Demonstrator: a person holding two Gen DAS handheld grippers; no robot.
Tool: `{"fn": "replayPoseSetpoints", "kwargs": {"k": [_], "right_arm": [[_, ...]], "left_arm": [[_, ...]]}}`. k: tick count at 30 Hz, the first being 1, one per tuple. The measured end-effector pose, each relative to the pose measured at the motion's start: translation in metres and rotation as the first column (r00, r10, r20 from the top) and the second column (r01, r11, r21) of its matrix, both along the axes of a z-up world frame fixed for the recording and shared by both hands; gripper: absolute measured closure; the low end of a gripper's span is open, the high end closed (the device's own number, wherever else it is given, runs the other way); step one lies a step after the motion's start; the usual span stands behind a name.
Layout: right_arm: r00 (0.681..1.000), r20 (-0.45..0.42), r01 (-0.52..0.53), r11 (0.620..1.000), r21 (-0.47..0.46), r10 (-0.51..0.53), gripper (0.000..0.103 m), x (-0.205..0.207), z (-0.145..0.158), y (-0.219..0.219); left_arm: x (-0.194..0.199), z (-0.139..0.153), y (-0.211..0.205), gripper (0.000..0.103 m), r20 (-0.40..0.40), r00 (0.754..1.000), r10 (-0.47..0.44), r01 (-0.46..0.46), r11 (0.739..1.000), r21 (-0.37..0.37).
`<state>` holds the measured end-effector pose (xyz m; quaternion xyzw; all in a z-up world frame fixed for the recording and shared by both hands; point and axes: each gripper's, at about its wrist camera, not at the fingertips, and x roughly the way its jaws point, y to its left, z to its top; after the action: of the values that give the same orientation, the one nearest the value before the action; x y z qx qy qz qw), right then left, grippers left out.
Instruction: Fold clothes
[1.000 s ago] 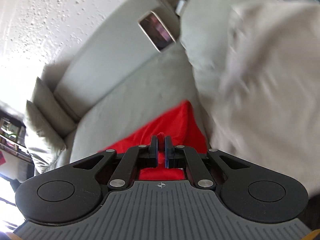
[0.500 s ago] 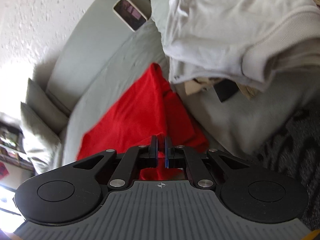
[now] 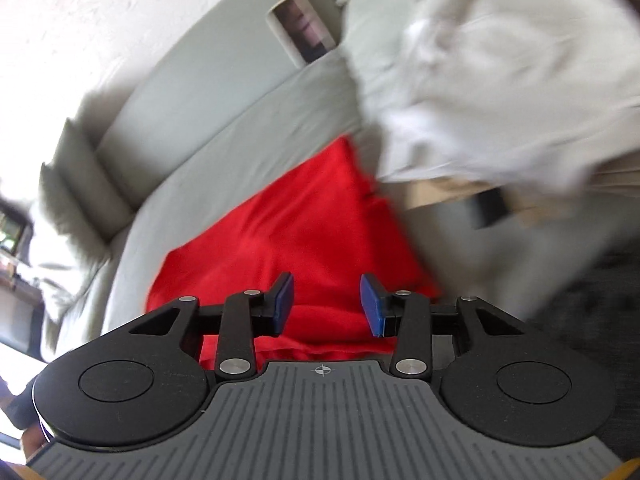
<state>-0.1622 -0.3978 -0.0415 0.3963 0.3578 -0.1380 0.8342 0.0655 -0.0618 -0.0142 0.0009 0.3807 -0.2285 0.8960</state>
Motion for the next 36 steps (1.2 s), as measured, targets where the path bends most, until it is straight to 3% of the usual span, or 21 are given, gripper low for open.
{"fn": "replayPoseSetpoints", "kwargs": {"k": [2, 4, 7, 9, 12, 15, 17, 19, 20, 22, 24, 26, 28, 30, 31, 33, 36], "right_arm": [[0.999, -0.008, -0.046, 0.999, 0.021, 0.046, 0.064, 0.025, -0.014, 0.008], [0.997, -0.018, -0.067, 0.996, 0.06, 0.069, 0.076, 0.049, -0.028, 0.013], [0.995, -0.032, -0.088, 0.99, 0.111, 0.092, 0.077, 0.077, -0.043, 0.013], [0.988, -0.081, -0.118, 0.981, 0.152, 0.131, 0.077, 0.089, -0.052, 0.013], [0.967, -0.119, -0.195, 0.956, 0.219, 0.224, 0.077, 0.083, -0.052, 0.018], [0.921, -0.156, -0.304, 0.909, 0.286, 0.357, 0.076, 0.059, -0.047, 0.029], [0.908, -0.151, -0.343, 0.901, 0.265, 0.39, 0.076, 0.038, -0.038, 0.034], [0.908, -0.135, -0.364, 0.905, 0.219, 0.397, 0.075, 0.023, -0.028, 0.038], [0.915, -0.124, -0.358, 0.914, 0.192, 0.385, 0.075, 0.026, -0.026, 0.04], [0.927, -0.103, -0.345, 0.928, 0.139, 0.36, 0.073, 0.032, -0.023, 0.045], [0.939, -0.079, -0.329, 0.941, 0.086, 0.335, 0.071, 0.038, -0.02, 0.049], [0.949, -0.055, -0.31, 0.95, 0.033, 0.312, 0.07, 0.044, -0.017, 0.054], [0.944, -0.087, -0.32, 0.947, -0.006, 0.319, 0.07, 0.052, -0.026, 0.063], [0.925, -0.153, -0.354, 0.935, -0.02, 0.347, 0.071, 0.052, -0.04, 0.073], [0.922, -0.155, -0.362, 0.932, -0.025, 0.354, 0.071, 0.046, -0.041, 0.074], [0.917, -0.177, -0.361, 0.932, 0.012, 0.358, 0.07, 0.028, -0.038, 0.069], [0.933, -0.146, -0.325, 0.944, 0.051, 0.329, 0.065, 0.003, -0.025, 0.053]], "left_arm": [[0.015, -0.015, -0.029, 0.065, -0.02, 0.998, -0.067, 0.068, 0.997, 0.031], [0.03, -0.03, -0.055, 0.067, -0.044, 0.993, -0.108, 0.111, 0.992, 0.062], [0.05, -0.05, -0.081, 0.074, -0.115, 0.978, -0.176, 0.186, 0.979, 0.083], [0.055, -0.061, -0.085, 0.077, -0.212, 0.955, -0.207, 0.226, 0.972, 0.067], [0.035, -0.062, -0.076, 0.081, -0.267, 0.929, -0.255, 0.285, 0.955, 0.079], [0.001, -0.056, -0.05, 0.081, -0.348, 0.873, -0.34, 0.383, 0.922, 0.06], [-0.021, -0.052, -0.032, 0.081, -0.363, 0.853, -0.375, 0.426, 0.902, 0.068], [-0.035, -0.041, -0.016, 0.081, -0.315, 0.866, -0.389, 0.426, 0.903, 0.056], [-0.035, -0.036, -0.012, 0.08, -0.273, 0.885, -0.377, 0.401, 0.916, 0.034], [-0.032, -0.027, -0.007, 0.066, -0.18, 0.924, -0.336, 0.339, 0.941, -0.016], [-0.023, -0.026, -0.013, 0.068, -0.105, 0.961, -0.255, 0.253, 0.967, -0.033], [-0.016, -0.036, -0.029, 0.071, -0.082, 0.976, -0.2, 0.199, 0.98, -0.021], [-0.018, -0.054, -0.047, 0.073, -0.099, 0.969, -0.226, 0.231, 0.972, 0.041], [-0.026, -0.076, -0.055, 0.073, -0.191, 0.956, -0.225, 0.254, 0.957, 0.143], [-0.035, -0.08, -0.053, 0.073, -0.189, 0.956, -0.226, 0.256, 0.954, 0.157], [-0.051, -0.077, -0.044, 0.074, -0.199, 0.944, -0.264, 0.299, 0.938, 0.173], [-0.059, -0.068, -0.025, 0.073, -0.215, 0.933, -0.288, 0.313, 0.945, 0.094]]}}
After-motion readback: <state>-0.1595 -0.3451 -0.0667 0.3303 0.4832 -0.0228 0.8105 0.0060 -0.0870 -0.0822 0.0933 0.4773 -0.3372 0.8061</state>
